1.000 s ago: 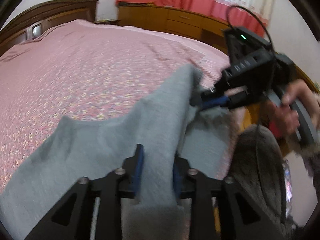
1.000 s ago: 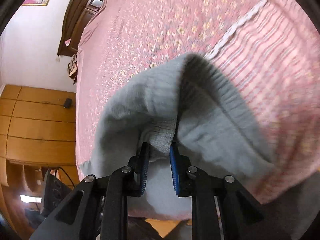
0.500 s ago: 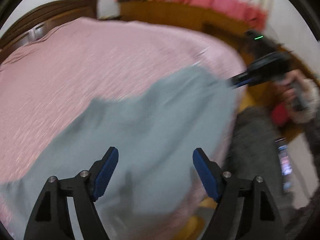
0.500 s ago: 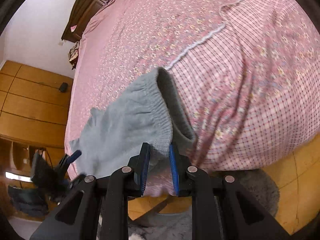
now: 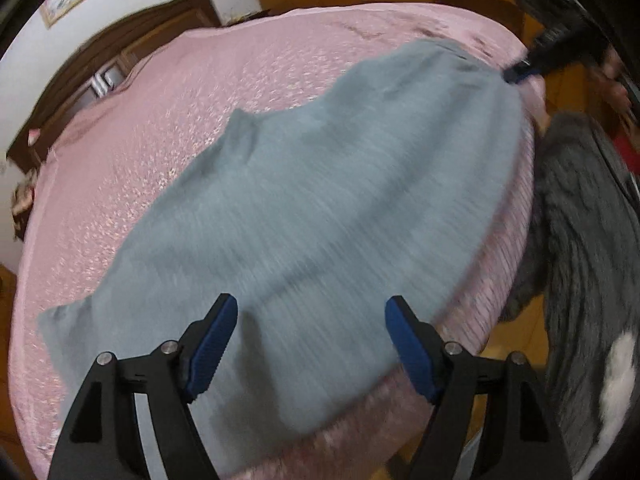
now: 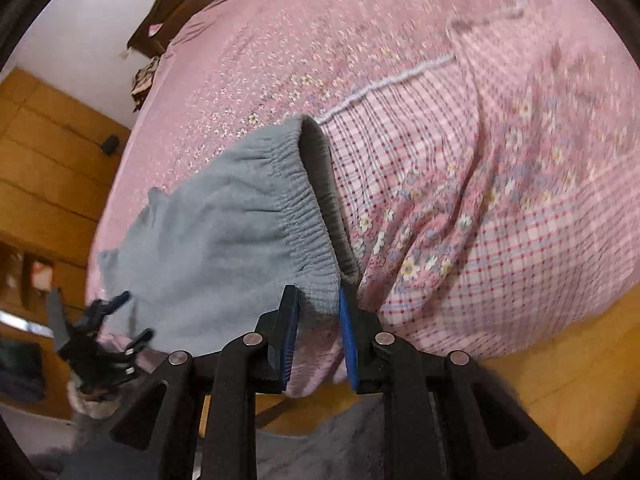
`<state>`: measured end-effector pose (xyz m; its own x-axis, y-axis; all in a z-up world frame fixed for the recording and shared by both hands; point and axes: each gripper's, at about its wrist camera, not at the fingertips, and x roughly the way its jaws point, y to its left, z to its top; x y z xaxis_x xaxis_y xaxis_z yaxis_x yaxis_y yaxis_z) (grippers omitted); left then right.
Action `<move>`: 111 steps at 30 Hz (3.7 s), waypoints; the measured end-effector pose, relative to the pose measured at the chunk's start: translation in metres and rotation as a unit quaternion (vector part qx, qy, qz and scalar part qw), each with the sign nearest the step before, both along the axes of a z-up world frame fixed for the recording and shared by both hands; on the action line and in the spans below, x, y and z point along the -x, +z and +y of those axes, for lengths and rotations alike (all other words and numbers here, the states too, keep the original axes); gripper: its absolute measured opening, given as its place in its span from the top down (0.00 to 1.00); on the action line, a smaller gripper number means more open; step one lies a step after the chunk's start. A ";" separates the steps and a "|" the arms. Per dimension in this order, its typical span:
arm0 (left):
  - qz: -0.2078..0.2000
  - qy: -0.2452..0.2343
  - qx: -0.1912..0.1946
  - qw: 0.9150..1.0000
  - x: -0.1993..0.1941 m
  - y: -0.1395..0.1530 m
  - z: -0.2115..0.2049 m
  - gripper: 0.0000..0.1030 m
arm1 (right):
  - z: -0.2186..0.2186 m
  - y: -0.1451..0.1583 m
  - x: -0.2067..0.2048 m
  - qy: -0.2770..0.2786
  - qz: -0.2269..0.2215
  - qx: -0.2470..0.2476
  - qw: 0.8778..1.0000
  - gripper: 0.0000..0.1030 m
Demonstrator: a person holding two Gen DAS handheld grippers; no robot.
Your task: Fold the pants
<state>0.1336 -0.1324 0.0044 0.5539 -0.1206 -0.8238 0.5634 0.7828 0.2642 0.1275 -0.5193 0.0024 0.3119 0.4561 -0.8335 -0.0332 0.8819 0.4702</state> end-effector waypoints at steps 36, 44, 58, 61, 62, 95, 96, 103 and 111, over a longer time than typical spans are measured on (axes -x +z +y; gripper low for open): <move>-0.015 0.119 0.081 0.989 -0.014 0.001 0.073 0.21 | 0.082 -0.005 -0.077 0.084 -0.099 0.025 0.991 0.99; -0.044 0.152 0.106 0.982 -0.011 0.011 0.079 0.21 | 0.176 0.009 -0.060 0.254 -0.075 -0.104 0.959 0.96; -0.061 0.209 0.173 0.960 -0.008 0.008 0.095 0.22 | 0.152 -0.007 -0.098 0.164 -0.076 -0.119 0.976 0.97; -0.065 0.210 0.180 0.959 -0.008 0.004 0.096 0.22 | 0.202 0.016 -0.074 0.249 -0.100 -0.117 0.956 0.97; -0.062 0.214 0.183 0.958 -0.009 0.003 0.095 0.22 | 0.226 0.021 -0.068 0.279 -0.100 -0.113 0.948 0.97; -0.111 0.376 0.282 0.876 0.081 0.025 0.320 0.18 | 0.486 0.049 0.128 0.194 -0.368 0.113 0.902 0.73; -0.101 0.387 0.279 0.873 0.081 0.022 0.323 0.18 | 0.497 0.042 0.143 0.163 -0.392 0.143 0.894 0.73; -0.080 0.405 0.303 0.859 0.083 0.011 0.338 0.17 | 0.588 -0.015 0.194 0.235 -0.471 0.297 0.797 0.73; -0.078 0.407 0.315 0.854 0.085 0.011 0.341 0.17 | 0.607 -0.028 0.160 0.197 -0.458 0.346 0.795 0.73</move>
